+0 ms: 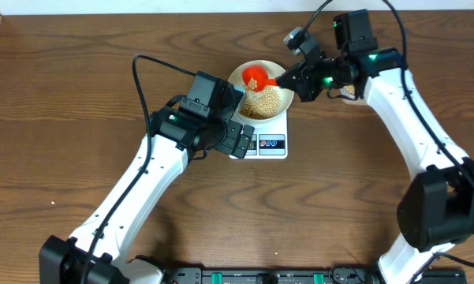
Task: Scoop item into bowl and weigh 50g on scale
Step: 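Lift the scoop out of the bowl and move it to the tub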
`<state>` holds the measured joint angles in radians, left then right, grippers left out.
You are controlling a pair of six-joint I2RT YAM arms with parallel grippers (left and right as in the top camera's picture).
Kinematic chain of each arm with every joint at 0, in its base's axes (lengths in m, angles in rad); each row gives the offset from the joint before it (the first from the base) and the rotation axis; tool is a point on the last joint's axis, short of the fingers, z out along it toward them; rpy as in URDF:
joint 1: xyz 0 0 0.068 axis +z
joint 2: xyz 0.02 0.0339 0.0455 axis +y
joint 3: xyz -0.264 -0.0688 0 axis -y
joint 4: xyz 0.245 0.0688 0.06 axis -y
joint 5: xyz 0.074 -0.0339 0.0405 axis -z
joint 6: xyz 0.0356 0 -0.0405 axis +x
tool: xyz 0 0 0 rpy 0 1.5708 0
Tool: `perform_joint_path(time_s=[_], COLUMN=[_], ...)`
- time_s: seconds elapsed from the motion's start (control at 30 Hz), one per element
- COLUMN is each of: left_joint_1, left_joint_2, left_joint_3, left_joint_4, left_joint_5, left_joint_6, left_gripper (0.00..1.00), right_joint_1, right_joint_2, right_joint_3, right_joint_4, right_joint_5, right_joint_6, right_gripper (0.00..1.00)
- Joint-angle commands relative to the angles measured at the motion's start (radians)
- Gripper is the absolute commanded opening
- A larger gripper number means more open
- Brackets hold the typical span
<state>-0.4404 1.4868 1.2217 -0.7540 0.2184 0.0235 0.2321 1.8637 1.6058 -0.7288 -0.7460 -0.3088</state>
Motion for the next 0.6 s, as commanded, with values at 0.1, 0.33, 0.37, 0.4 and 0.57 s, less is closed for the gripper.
perform_joint_path(time_s=[0.1, 0.33, 0.37, 0.4, 0.57], left_joint_1=[0.002, 0.002, 0.002, 0.002, 0.002], left_joint_2=[0.010, 0.010, 0.010, 0.010, 0.010], left_joint_3=[-0.010, -0.010, -0.010, -0.010, -0.010], left_joint_4=[-0.001, 0.000, -0.001, 0.000, -0.001], left_joint_5=[-0.010, -0.010, -0.010, -0.010, -0.010], left_joint_6=[0.002, 0.002, 0.002, 0.002, 0.002], left_gripper=[0.96, 0.96, 0.96, 0.97, 0.96], right_joint_1=[-0.053, -0.084, -0.084, -0.084, -0.084], right_joint_2=[-0.035, -0.035, -0.035, -0.035, -0.035], right_joint_3=[-0.003, -0.003, -0.003, -0.003, -0.003], right_joint_4=[-0.001, 0.000, 0.000, 0.000, 0.000], right_joint_5=[-0.123, -0.148, -0.148, -0.148, -0.151], right_joint_6=[0.026, 0.047, 0.047, 0.047, 0.047], right_gripper=[0.01, 0.01, 0.01, 0.01, 0.01])
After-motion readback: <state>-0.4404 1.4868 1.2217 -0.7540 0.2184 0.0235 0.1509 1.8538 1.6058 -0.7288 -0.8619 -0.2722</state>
